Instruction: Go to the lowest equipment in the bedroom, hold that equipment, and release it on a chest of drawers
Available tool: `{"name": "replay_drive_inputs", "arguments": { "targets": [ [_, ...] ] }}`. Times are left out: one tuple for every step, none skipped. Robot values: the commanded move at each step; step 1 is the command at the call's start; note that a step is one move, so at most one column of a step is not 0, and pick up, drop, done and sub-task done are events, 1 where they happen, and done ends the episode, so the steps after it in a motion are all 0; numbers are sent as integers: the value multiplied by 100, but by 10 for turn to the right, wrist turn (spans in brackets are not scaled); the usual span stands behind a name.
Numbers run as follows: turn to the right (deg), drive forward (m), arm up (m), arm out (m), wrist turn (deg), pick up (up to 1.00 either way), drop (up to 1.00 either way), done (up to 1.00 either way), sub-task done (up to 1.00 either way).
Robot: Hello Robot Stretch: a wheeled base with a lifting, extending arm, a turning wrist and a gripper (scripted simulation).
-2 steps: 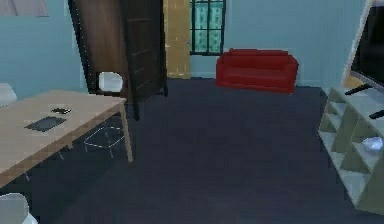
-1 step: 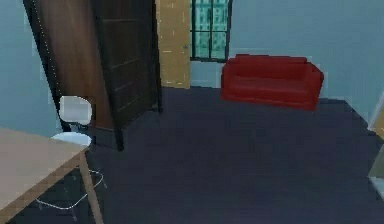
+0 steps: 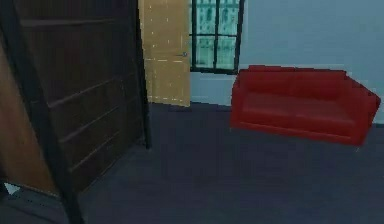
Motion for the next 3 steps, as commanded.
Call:
{"name": "replay_drive_inputs", "arguments": {
  "targets": [
    [-30, 0, 0, 0, 0, 0, 0, 0, 0],
    [450, 0, 0, 0, 0, 0, 0, 0, 0],
    [450, 0, 0, 0, 0, 0, 0, 0, 0]
  ]
}}
